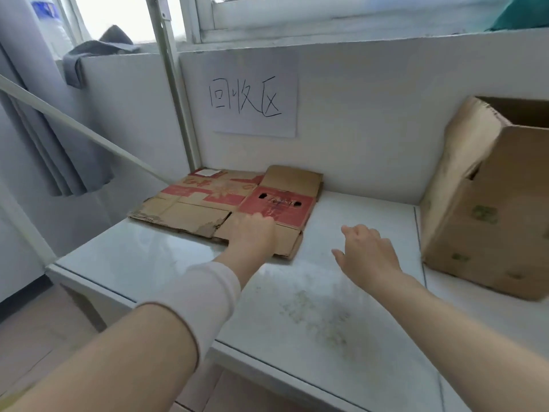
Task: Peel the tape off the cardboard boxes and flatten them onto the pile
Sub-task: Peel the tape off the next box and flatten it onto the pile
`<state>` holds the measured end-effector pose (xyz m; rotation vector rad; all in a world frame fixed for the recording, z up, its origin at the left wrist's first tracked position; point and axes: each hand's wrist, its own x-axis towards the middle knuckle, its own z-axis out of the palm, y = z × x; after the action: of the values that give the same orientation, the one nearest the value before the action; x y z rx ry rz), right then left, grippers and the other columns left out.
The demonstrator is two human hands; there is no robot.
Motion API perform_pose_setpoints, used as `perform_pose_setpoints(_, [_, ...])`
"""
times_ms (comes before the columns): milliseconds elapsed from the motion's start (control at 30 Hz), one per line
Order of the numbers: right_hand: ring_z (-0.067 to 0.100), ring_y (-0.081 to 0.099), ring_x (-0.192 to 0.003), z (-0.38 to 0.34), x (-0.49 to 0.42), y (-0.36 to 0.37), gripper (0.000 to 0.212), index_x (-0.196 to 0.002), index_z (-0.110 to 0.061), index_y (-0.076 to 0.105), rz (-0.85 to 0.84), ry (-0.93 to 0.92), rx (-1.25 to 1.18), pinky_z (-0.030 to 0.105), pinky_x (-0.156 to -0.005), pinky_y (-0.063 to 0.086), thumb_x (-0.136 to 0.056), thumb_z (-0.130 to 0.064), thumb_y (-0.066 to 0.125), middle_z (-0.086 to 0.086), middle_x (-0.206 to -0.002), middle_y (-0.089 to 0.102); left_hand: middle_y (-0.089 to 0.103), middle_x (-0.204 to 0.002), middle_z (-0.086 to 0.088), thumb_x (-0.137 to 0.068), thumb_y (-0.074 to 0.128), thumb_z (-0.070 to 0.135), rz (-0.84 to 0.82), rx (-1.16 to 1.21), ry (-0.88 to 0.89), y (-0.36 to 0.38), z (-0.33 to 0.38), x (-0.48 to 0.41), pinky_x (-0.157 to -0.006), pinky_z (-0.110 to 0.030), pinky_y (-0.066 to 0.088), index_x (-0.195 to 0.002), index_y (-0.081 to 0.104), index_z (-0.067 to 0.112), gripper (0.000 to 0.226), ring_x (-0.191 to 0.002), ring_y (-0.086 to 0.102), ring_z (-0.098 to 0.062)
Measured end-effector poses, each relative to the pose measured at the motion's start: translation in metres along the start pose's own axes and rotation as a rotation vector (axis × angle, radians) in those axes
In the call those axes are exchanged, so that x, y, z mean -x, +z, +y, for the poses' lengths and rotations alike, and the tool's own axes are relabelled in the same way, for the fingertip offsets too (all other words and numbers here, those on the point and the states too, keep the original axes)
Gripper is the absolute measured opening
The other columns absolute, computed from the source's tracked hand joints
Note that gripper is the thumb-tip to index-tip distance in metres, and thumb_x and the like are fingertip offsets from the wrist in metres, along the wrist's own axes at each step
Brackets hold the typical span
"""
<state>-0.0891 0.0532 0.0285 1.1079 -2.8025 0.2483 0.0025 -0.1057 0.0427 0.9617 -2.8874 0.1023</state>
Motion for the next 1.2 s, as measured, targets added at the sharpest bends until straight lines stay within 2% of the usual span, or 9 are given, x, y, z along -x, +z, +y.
perform_pose_setpoints(300, [0.025,0.043,-0.120,0.159,0.108,-0.057,0.042,-0.132,-0.016,0.040,0.086,0.109,0.317,0.037,-0.094,0.038,-0.095,-0.034,0.039,0.005,-0.133,0.044,0.054,-0.123,-0.007,-0.093,0.048,0.026,0.152,0.029,0.417,-0.015,0.195,0.072,-0.099,-0.038,0.030,-0.125,0.050,0.015,0.034,-0.114,0.049,-0.027])
perform_pose_setpoints(433, [0.026,0.041,-0.125,0.207,0.121,-0.061,0.044,-0.135,-0.016,0.039,0.073,0.217,0.330,0.039,-0.099,0.036,-0.096,-0.037,0.037,0.006,-0.137,0.042,0.055,-0.121,-0.010,-0.095,0.045,0.031,0.102,0.112,0.372,-0.019,0.236,0.070,-0.098,-0.040,0.033,-0.118,0.050,0.009,0.033,-0.115,0.049,-0.028])
perform_pose_setpoints(500, [0.026,0.043,-0.123,0.225,0.118,-0.054,0.044,-0.133,-0.015,0.041,0.067,0.271,0.299,0.038,-0.098,0.039,-0.095,-0.038,0.038,0.006,-0.137,0.044,0.050,-0.129,-0.013,-0.094,0.048,0.040,-0.050,0.267,0.254,-0.016,0.242,0.055,-0.097,-0.041,0.036,-0.128,0.041,0.006,0.049,-0.120,0.047,-0.031])
perform_pose_setpoints(633, [0.026,0.052,-0.111,0.246,0.099,-0.030,0.043,-0.127,-0.012,0.044,0.128,0.401,-0.002,0.037,-0.087,0.045,-0.092,-0.038,0.046,0.007,-0.121,0.054,0.025,-0.152,-0.016,-0.087,0.059,0.042,-0.308,0.824,0.058,-0.015,0.247,0.017,-0.106,-0.037,0.033,-0.148,0.000,0.006,0.093,-0.136,0.033,-0.030])
perform_pose_setpoints(800, [0.028,0.057,-0.101,0.249,0.074,-0.009,0.051,-0.114,-0.005,0.051,0.301,0.544,-0.574,0.038,-0.080,0.050,-0.079,-0.039,0.067,0.012,-0.110,0.060,0.049,-0.136,0.001,-0.087,0.063,0.033,-0.259,1.105,0.216,-0.008,0.248,-0.008,-0.080,-0.019,0.040,-0.133,0.039,0.012,0.057,-0.104,0.043,-0.004])
perform_pose_setpoints(867, [0.025,0.057,-0.100,0.244,0.077,-0.009,0.054,-0.114,-0.008,0.050,0.393,0.534,-0.710,0.039,-0.083,0.050,-0.075,-0.039,0.071,0.008,-0.112,0.057,0.053,-0.122,0.004,-0.085,0.065,0.031,-0.226,1.237,0.203,-0.008,0.245,-0.008,-0.074,-0.016,0.047,-0.122,0.042,0.011,0.048,-0.102,0.051,-0.006])
perform_pose_setpoints(1000, [0.004,0.056,-0.092,0.218,0.081,-0.042,0.036,-0.104,-0.024,0.047,0.513,0.367,-0.968,0.017,-0.076,0.043,-0.078,-0.027,0.072,-0.011,-0.100,0.057,0.057,-0.097,0.008,-0.086,0.063,0.029,-0.075,1.417,0.174,-0.035,0.225,0.009,-0.057,-0.009,0.051,-0.109,0.039,0.010,0.038,-0.084,0.057,-0.001])
perform_pose_setpoints(1100, [0.010,0.060,-0.093,0.188,0.077,-0.078,0.033,-0.087,-0.035,0.043,0.526,0.257,-1.085,0.022,-0.076,0.047,-0.077,-0.024,0.072,-0.007,-0.100,0.061,0.055,-0.093,0.007,-0.086,0.062,0.033,0.055,1.481,0.113,-0.061,0.200,0.027,-0.060,-0.016,0.051,-0.107,0.038,0.011,0.039,-0.080,0.057,-0.003])
perform_pose_setpoints(1200, [0.018,0.062,-0.098,0.155,0.076,-0.111,0.030,-0.097,-0.030,0.048,0.444,0.231,-1.159,0.031,-0.083,0.051,-0.077,-0.030,0.071,0.000,-0.110,0.061,0.056,-0.097,0.004,-0.082,0.066,0.037,0.137,1.530,0.031,-0.092,0.168,0.045,-0.070,-0.021,0.052,-0.110,0.037,0.012,0.047,-0.085,0.059,-0.006])
